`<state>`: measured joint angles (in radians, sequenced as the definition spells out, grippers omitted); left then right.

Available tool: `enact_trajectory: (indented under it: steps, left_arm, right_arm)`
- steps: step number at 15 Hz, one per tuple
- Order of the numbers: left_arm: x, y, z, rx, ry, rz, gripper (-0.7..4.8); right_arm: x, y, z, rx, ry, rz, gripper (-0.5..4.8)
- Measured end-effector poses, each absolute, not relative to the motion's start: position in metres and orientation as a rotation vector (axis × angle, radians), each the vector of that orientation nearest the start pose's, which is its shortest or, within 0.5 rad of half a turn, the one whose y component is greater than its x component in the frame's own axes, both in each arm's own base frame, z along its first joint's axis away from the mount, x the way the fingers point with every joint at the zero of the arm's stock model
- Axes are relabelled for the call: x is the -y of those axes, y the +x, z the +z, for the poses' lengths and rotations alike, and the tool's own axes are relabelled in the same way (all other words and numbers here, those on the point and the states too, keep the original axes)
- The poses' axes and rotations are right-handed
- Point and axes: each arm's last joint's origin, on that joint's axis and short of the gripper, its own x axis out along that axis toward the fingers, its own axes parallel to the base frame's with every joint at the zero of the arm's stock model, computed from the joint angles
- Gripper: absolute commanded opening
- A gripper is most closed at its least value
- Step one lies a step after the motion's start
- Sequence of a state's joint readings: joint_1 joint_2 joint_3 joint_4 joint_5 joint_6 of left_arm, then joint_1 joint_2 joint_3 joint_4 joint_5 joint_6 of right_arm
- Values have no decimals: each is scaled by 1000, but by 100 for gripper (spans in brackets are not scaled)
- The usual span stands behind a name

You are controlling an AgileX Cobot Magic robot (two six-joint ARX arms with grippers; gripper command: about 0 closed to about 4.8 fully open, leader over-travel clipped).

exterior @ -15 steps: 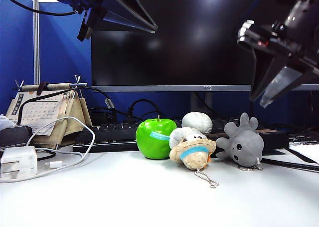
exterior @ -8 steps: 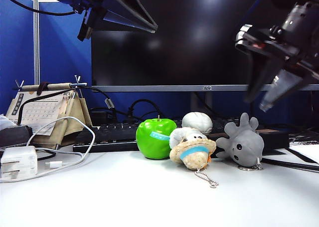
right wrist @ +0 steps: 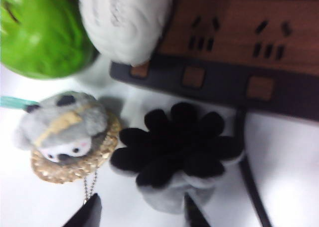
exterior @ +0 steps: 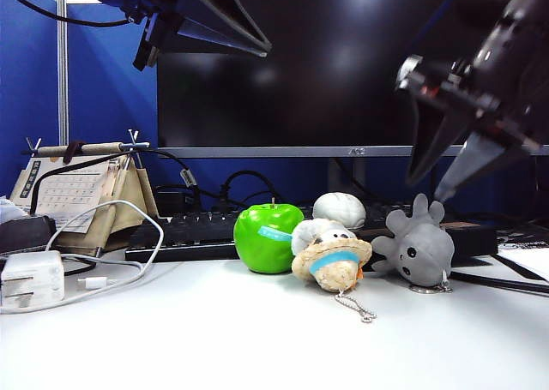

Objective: Place the tilting octopus upright.

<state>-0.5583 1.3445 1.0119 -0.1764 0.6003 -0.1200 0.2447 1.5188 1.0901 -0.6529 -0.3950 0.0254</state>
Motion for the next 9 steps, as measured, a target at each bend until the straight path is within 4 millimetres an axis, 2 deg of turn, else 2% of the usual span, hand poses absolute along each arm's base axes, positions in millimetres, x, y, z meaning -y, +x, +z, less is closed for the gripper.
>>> enact_trajectory:
  steps: [7,9]
  left_arm:
    - [169,239,293,-605,-115,-1099,26]
    - [169,239,293,-605,-115,-1099,26]
  right_arm:
    - [-87,296,223,-1120,108,572,199]
    - [-87,297,223,-1114,108,573,134]
